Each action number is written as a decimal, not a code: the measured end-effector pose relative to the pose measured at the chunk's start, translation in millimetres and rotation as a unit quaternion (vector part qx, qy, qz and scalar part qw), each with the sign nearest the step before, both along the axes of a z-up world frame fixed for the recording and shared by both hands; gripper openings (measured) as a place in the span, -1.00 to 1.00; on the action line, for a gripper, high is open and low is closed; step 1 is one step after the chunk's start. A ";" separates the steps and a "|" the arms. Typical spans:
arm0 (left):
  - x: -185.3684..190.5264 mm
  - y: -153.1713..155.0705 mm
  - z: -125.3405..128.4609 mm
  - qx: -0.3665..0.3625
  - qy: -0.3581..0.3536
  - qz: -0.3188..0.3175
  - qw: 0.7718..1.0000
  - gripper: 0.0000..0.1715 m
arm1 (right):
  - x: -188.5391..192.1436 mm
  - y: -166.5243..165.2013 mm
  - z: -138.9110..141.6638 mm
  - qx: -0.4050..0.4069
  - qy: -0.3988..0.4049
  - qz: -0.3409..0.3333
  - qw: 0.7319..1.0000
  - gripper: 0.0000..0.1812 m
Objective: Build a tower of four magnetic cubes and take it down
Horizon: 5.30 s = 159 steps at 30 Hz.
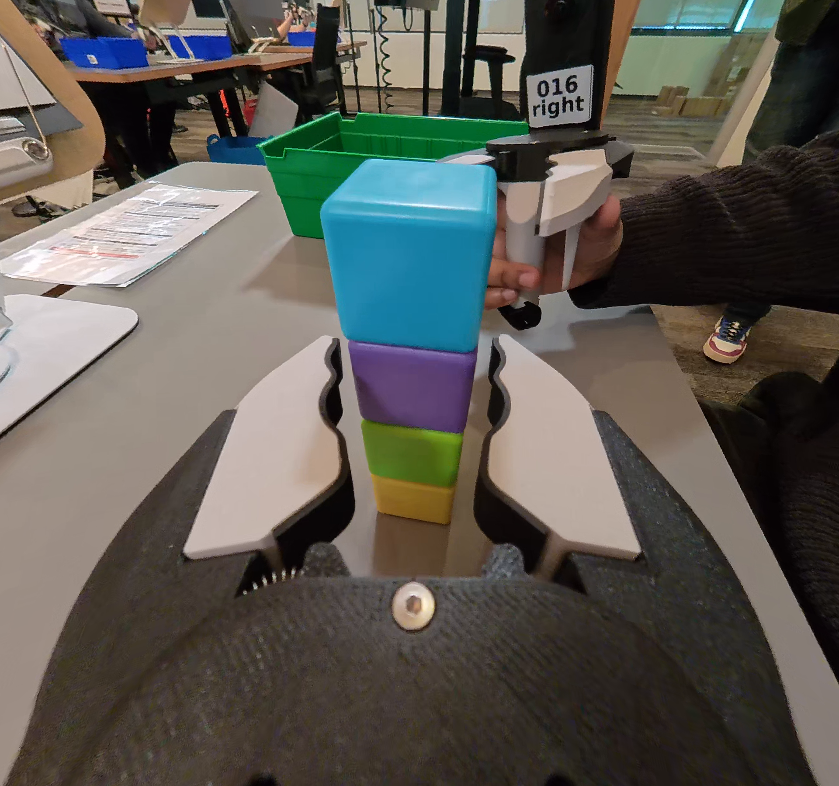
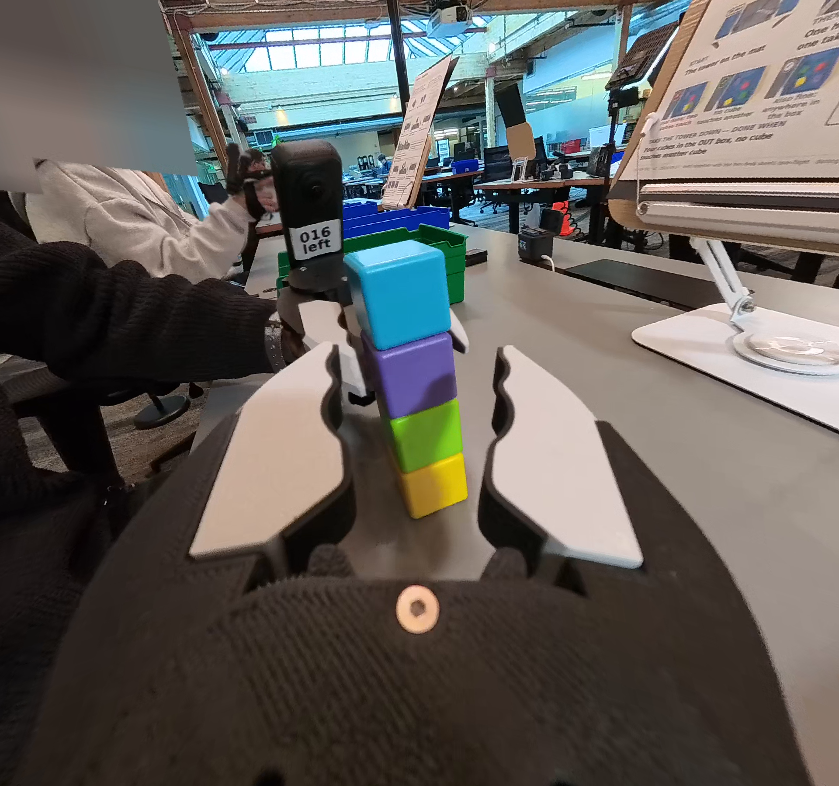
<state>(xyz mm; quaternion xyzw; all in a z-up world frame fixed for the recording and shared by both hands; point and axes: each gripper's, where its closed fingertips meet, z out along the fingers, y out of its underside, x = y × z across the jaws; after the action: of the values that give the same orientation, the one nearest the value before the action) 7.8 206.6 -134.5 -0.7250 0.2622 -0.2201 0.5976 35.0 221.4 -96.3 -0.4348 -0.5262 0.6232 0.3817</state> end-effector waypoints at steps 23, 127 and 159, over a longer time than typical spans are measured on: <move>-0.2 -0.9 -7.2 0.000 -0.023 -0.027 0.999 -0.38 | -31.5 -20.4 14.0 0.046 0.003 0.077 0.996 -0.19; 2.8 -3.4 -7.2 -0.020 -0.032 -0.031 0.999 -0.39 | 117.2 336.3 -120.6 0.171 -0.605 -0.233 0.742 -0.38; 2.2 -6.3 -44.2 -0.109 0.041 -0.021 0.993 0.03 | -7.7 0.6 40.3 0.049 0.010 0.014 0.999 -0.20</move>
<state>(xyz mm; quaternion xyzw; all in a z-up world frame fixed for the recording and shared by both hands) 10.0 200.3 -178.6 -0.7885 0.2761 -0.2297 0.4993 27.3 222.0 -56.0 -0.4023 -0.5584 0.6059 0.3991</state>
